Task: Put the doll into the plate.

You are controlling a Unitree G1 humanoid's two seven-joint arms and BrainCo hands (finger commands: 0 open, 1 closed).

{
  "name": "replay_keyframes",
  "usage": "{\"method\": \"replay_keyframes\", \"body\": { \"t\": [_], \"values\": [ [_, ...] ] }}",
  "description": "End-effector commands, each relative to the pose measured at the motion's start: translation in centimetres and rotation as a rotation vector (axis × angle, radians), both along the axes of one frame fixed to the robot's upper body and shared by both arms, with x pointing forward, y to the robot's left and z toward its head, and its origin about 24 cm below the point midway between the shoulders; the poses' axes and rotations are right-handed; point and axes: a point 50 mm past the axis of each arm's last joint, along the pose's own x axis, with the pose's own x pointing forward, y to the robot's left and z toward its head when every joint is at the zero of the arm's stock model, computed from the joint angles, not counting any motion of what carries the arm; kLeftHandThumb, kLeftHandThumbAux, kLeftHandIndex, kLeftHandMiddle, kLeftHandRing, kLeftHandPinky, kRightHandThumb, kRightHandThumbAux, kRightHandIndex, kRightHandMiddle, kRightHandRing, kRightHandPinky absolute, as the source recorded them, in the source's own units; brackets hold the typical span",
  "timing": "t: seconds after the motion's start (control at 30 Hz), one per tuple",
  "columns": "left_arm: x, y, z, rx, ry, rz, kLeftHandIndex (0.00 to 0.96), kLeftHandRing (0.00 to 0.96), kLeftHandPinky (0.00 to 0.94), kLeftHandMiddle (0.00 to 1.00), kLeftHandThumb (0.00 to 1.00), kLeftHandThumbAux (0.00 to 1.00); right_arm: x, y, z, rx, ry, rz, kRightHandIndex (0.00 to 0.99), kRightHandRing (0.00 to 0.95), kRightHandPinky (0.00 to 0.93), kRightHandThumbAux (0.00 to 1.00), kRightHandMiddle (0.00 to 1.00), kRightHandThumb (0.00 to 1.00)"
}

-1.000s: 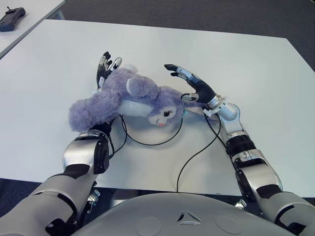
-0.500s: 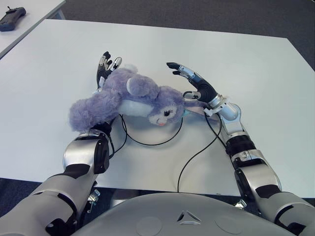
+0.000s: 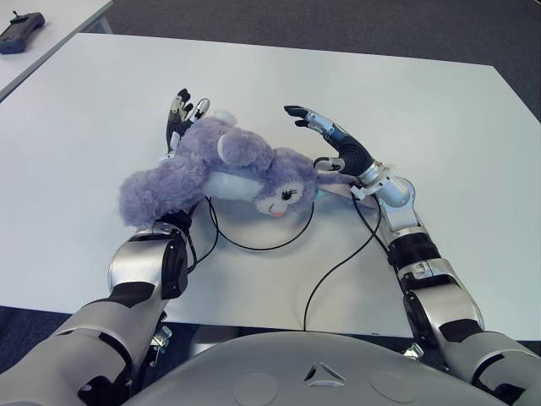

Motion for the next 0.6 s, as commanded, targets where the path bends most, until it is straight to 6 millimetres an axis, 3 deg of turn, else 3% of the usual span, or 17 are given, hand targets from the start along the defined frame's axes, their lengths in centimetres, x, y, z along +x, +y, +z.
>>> {"method": "replay_keyframes", "body": {
  "t": [0.03, 0.3, 0.43, 0.6],
  "values": [
    [-7.8, -1.3, -10.5, -0.093, 0.489, 0.009, 0.0, 0.007, 0.0, 0.058, 0.0, 0.459, 0.6, -0.6, -0.3, -0.015, 0.036, -0.033, 0.0, 0.0, 0.0, 0.296, 0.0, 0.103],
    [-8.0, -1.2, -10.5, -0.08, 0.488, 0.005, 0.0, 0.009, 0.0, 0.06, 0.0, 0.456, 2.6, -0.8, 1.1, 0.081, 0.029, -0.076, 0.0, 0.0, 0.0, 0.28, 0.0, 0.113],
    [-7.9, -1.2, -10.5, -0.081, 0.488, 0.003, 0.0, 0.009, 0.0, 0.06, 0.0, 0.457, 0.9, -2.2, 2.7, 0.162, -0.027, -0.049, 0.0, 0.0, 0.0, 0.247, 0.0, 0.136],
    [-7.9, -1.1, -10.5, -0.086, 0.487, 0.005, 0.0, 0.01, 0.0, 0.062, 0.0, 0.454, 0.9, -1.2, 5.3, 0.202, -0.062, -0.047, 0.0, 0.0, 0.0, 0.211, 0.0, 0.153]
  ]
}}
